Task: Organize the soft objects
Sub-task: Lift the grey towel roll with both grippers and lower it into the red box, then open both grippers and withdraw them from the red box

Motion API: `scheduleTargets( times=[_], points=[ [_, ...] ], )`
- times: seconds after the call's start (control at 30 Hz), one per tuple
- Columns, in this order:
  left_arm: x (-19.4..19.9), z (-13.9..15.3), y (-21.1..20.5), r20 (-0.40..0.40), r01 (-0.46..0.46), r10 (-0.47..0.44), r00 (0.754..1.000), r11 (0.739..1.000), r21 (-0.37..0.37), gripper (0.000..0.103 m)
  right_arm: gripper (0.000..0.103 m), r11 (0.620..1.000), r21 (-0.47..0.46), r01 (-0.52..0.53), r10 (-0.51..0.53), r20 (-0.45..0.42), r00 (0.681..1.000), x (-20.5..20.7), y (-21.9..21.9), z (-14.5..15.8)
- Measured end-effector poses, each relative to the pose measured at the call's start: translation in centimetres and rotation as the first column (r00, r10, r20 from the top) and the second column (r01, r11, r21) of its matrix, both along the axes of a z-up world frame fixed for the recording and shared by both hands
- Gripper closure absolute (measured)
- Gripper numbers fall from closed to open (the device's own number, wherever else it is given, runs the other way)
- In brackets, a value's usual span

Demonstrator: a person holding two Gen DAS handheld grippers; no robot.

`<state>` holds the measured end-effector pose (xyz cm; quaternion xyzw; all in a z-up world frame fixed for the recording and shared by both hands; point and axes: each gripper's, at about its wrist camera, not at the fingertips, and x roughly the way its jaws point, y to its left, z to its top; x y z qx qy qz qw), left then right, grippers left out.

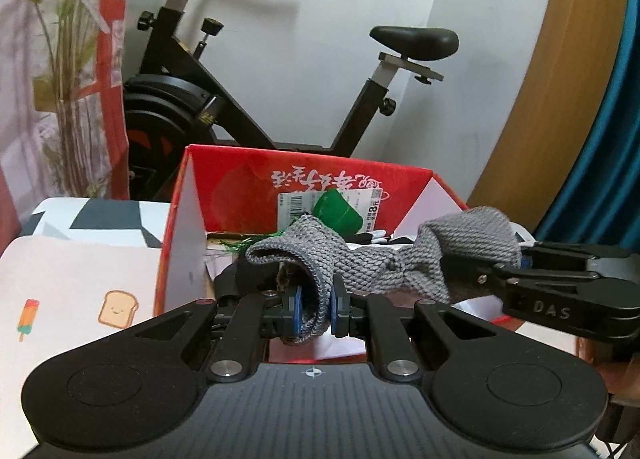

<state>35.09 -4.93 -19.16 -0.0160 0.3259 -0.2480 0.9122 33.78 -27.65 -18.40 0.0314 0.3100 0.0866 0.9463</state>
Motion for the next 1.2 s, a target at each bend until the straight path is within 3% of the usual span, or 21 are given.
scheduleTargets(
  times=[0.63, 1.07, 1.2],
  points=[
    [3.8, -1.9, -1.7, -0.128, 0.030, -0.023, 0.991, 0.998, 0.051, 0.089, 0.081, 0.997, 0.056, 0.058, -0.042, -0.255, 0.966, 6.1, -0.5, -4.2],
    [3.6, -2.4, -1.2, -0.169, 0.030, -0.020, 0.985, 0.998, 0.057, 0.089, 0.081, 0.997, 0.054, 0.047, -0.027, -0.328, 0.944, 5.9, -0.6, -4.5],
    [3.2, -1.9, -1.2, -0.147, 0.023, -0.011, 0.989, 0.997, 0.078, 0.085, 0.075, 0.998, 0.023, 0.066, -0.055, -0.326, 0.944, 5.5, -0.4, -4.0]
  ],
)
